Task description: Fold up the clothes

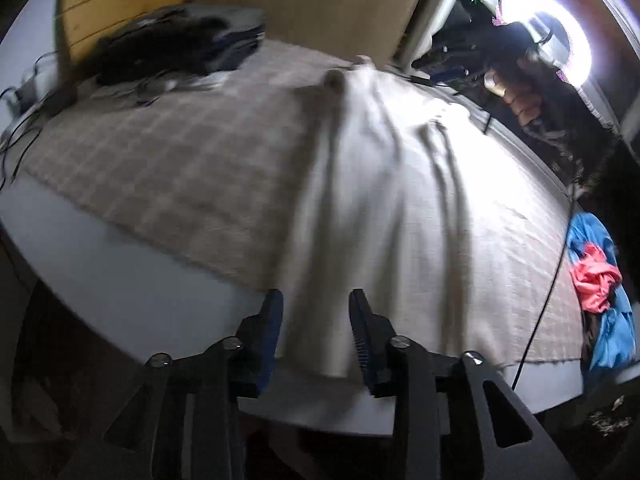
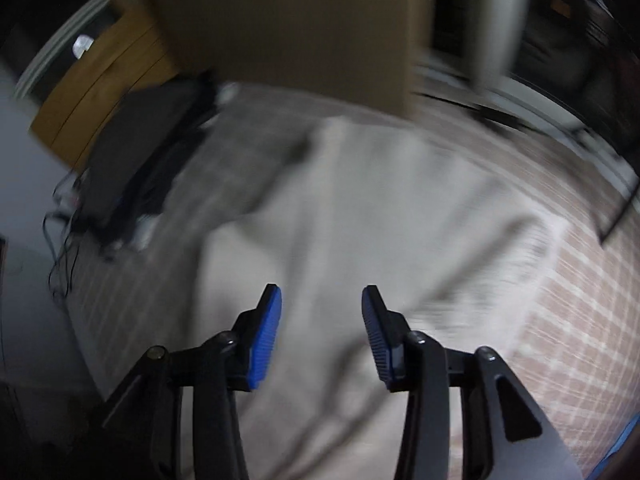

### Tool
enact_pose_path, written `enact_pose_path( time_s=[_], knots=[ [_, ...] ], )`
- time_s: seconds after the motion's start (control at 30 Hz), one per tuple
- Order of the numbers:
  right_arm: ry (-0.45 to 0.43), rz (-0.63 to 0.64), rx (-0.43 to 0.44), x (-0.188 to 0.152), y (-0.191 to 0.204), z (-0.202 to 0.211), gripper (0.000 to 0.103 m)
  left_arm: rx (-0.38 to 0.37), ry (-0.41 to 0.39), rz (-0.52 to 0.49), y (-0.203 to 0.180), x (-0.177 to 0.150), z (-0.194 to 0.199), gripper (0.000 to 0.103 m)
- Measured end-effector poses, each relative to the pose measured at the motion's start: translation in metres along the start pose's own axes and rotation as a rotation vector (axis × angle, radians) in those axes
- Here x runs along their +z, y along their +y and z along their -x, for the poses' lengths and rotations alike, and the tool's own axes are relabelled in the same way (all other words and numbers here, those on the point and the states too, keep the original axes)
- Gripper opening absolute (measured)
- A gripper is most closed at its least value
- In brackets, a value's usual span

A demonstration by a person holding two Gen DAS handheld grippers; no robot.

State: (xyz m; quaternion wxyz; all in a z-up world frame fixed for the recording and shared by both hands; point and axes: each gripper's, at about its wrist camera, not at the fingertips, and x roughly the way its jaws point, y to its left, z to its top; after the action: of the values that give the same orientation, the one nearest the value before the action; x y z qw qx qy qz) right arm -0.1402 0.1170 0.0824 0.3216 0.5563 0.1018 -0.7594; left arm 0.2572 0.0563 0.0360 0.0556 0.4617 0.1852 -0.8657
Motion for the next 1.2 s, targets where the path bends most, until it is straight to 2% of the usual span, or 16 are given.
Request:
enact_pose_path(
  time_s=[0.1,0.23,0.33,0.43,0.53,0.57,0.63,0.67,0.7,0.8,0.87,0.97,1.07,1.1,1.17,1.2],
  knots=[
    [0.037,0.078,-0.063,0.012,0.056,-0.023,0.043,-0.008,0.018,0.006,0.018,0.0,-0.003,0.038],
    [0.132,0.108,-0.138,0.027,0.087,-0.066,0.043,-0.039,0.025,-0.05,0.014,0.002,-0.011,0.038],
    [0.161,0.18,-0.282,0.032,0.104,-0.093,0.043,-0.069,-0.003,-0.105,0.004,0.001,-0.005,0.038],
    [0.192,0.195,-0.303,0.031,0.106,-0.103,0.043,-0.117,0.025,-0.176,-0.003,-0.004,-0.011,0.037],
    [0.214,0.206,-0.355,0.03,0.106,-0.111,0.043,-0.158,0.076,-0.193,-0.005,-0.007,-0.024,0.035],
    [0.217,0.202,-0.353,0.029,0.105,-0.112,0.043,-0.164,0.083,-0.195,-0.005,-0.007,-0.028,0.033],
    [0.224,0.195,-0.35,0.029,0.103,-0.115,0.039,-0.167,0.077,-0.198,-0.004,-0.007,-0.028,0.022],
    [0.226,0.191,-0.348,0.028,0.102,-0.116,0.031,-0.169,0.08,-0.196,-0.003,-0.006,-0.029,0.012],
    [0.227,0.18,-0.346,0.029,0.1,-0.116,0.019,-0.174,0.084,-0.185,0.0,-0.005,-0.03,0.007],
    [0.225,0.159,-0.328,0.031,0.096,-0.114,0.008,-0.187,0.067,-0.164,0.006,-0.005,-0.023,0.005],
    [0.214,0.143,-0.305,0.035,0.093,-0.107,0.008,-0.177,0.033,-0.164,0.008,-0.005,-0.014,0.005],
    [0.197,0.044,-0.228,0.044,0.077,-0.098,0.007,-0.147,0.004,-0.131,0.016,-0.004,-0.007,0.005],
    [0.201,-0.018,-0.208,0.049,0.062,-0.102,0.007,-0.108,0.047,-0.096,0.023,-0.004,-0.019,0.01],
    [0.211,0.0,-0.216,0.048,0.062,-0.106,0.008,-0.11,0.06,-0.097,0.023,-0.005,-0.022,0.022],
    [0.226,0.066,-0.246,0.046,0.071,-0.109,0.009,-0.103,0.063,-0.108,0.02,-0.005,-0.026,0.04],
    [0.232,0.098,-0.261,0.045,0.075,-0.111,0.009,-0.092,0.052,-0.119,0.016,-0.004,-0.027,0.045]
  ],
)
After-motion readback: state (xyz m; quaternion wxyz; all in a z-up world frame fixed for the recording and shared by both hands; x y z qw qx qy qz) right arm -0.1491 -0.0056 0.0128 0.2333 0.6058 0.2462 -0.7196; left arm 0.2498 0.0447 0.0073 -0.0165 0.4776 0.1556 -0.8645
